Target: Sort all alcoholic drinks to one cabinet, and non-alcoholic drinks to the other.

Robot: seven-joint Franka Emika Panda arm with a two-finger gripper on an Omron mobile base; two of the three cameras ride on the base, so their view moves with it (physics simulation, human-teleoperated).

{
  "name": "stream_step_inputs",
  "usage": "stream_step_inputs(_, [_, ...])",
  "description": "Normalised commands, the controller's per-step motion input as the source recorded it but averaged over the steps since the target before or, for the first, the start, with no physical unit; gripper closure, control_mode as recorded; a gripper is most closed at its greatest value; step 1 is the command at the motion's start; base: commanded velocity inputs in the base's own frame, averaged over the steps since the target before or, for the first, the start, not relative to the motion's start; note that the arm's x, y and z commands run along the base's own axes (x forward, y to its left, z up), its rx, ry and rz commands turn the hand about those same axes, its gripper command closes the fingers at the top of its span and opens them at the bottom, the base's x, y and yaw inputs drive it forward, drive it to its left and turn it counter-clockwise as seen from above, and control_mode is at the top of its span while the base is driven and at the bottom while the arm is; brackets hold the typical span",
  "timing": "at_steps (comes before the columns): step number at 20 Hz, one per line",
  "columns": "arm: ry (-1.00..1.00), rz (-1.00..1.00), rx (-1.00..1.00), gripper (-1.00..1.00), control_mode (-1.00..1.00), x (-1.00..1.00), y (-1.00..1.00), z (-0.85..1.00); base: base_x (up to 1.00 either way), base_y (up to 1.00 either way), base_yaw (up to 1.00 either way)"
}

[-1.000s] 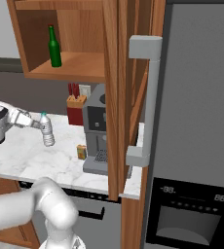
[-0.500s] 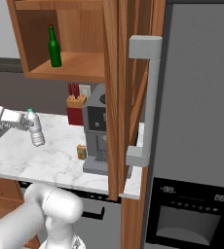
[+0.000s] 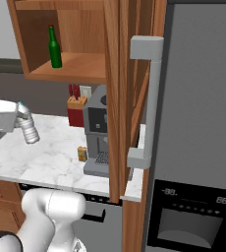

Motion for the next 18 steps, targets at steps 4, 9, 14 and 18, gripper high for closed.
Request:
stream_step_inputs(4, [0.08,0.33,0.17,1.0,-1.0,-0.19,-0.27,0.5,0.0,0.0,0.0])
stream_step_inputs(9, [0.05,0.27,0.32,1.0,-1.0,-0.01,-0.28,0.43,0.0,0.0,0.0])
stream_step_inputs(14, [0.03,0.16,0.35,1.0,-1.0,-0.02,-0.07,0.17,0.0,0.0,0.0])
stream_step_inputs(18, [0.08,0.02,0.23,1.0,-1.0,-0.32,0.0,0.0,0.0,0.0,0.0])
